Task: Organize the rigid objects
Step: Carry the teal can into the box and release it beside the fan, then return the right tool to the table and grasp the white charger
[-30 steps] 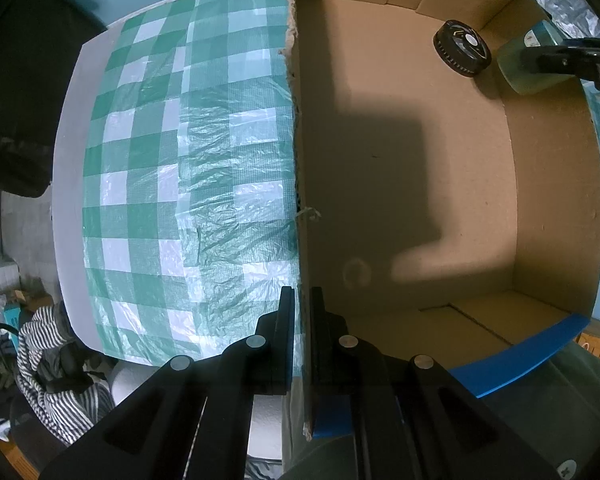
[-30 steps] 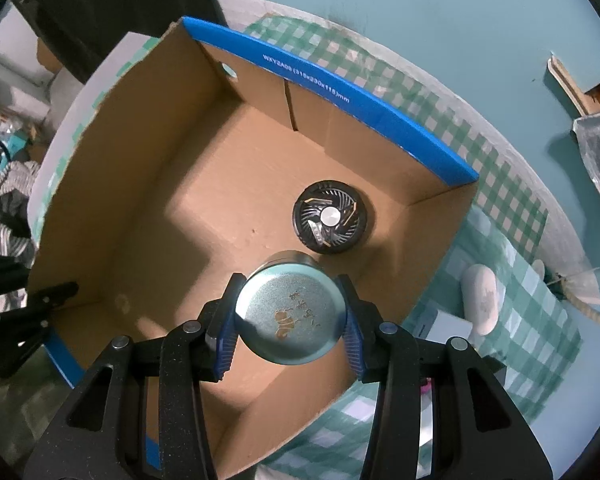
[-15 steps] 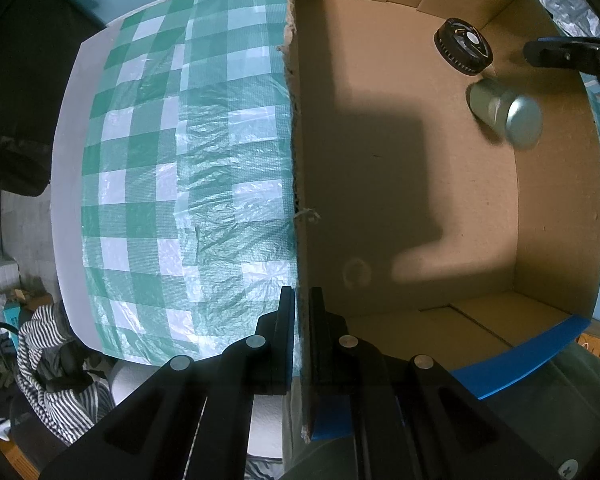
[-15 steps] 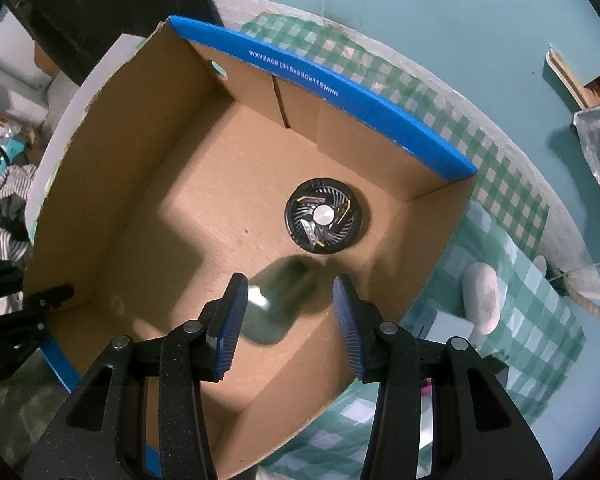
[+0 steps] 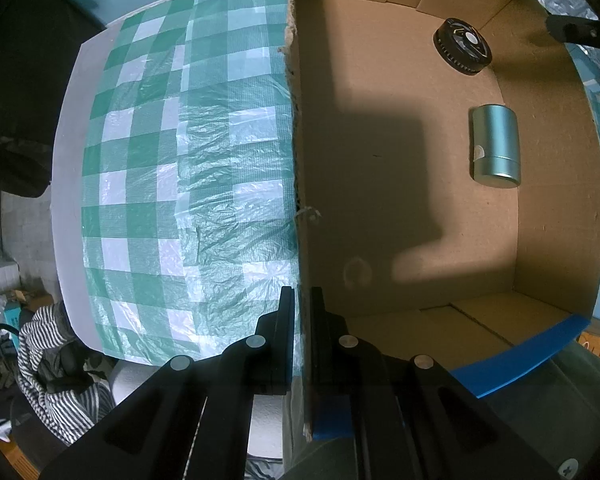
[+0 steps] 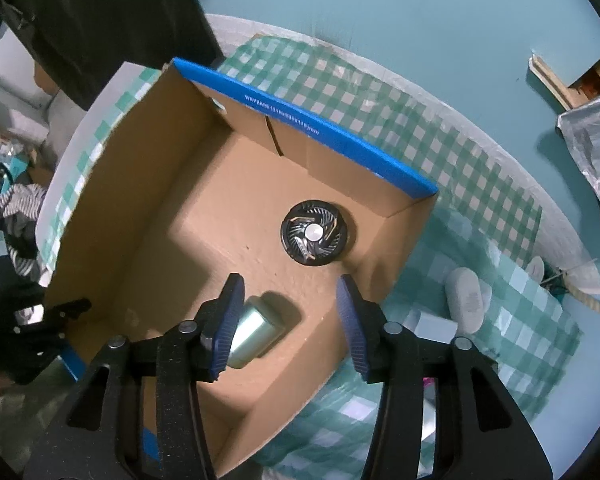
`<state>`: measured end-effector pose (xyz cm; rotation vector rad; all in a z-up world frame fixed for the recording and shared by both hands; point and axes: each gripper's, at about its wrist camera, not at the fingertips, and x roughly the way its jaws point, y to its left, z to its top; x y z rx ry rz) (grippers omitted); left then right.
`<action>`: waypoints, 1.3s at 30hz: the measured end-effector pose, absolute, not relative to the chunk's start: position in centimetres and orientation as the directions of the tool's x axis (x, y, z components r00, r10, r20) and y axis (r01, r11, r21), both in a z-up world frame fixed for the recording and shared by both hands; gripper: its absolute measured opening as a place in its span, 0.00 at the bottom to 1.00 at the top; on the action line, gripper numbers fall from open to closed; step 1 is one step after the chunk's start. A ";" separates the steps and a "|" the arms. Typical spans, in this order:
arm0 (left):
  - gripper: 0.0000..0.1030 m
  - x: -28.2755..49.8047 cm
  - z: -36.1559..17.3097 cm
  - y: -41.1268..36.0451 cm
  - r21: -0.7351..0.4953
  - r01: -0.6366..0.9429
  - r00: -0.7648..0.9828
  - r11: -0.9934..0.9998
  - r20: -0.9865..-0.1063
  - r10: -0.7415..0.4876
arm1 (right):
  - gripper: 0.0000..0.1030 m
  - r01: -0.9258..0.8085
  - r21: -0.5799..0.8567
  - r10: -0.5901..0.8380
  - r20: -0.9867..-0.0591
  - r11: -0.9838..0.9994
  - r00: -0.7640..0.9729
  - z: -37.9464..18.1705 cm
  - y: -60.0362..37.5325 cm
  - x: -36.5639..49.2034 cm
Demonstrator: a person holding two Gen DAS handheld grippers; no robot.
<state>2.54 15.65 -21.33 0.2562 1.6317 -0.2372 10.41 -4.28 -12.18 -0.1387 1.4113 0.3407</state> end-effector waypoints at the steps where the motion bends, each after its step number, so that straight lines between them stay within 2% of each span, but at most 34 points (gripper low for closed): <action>1: 0.06 2.5 -21.3 15.6 0.000 0.306 -0.071 0.952 -0.997 0.023 | 0.49 -0.313 0.107 0.152 -0.980 0.944 0.125 -11.9 -4.3 10.3; 23: 0.06 2.5 -21.3 15.6 0.003 0.307 -0.076 0.952 -0.997 0.028 | 0.55 -0.181 0.103 0.136 -0.975 0.978 0.178 -9.1 -10.7 9.0; 25: 0.06 2.6 -21.3 15.5 0.004 0.308 -0.079 0.951 -0.996 0.030 | 0.61 -0.159 0.104 0.132 -0.975 0.982 0.179 -9.2 -11.7 8.9; 28: 0.06 2.6 -21.4 15.5 0.004 0.310 -0.083 0.951 -0.996 0.031 | 0.67 -0.121 0.106 0.126 -0.977 0.987 0.173 -9.9 -13.3 8.8; 39: 0.06 2.7 -21.6 15.4 0.005 0.304 -0.088 0.953 -0.996 0.034 | 0.67 0.024 0.102 0.100 -0.992 0.994 0.072 -15.9 -18.1 8.9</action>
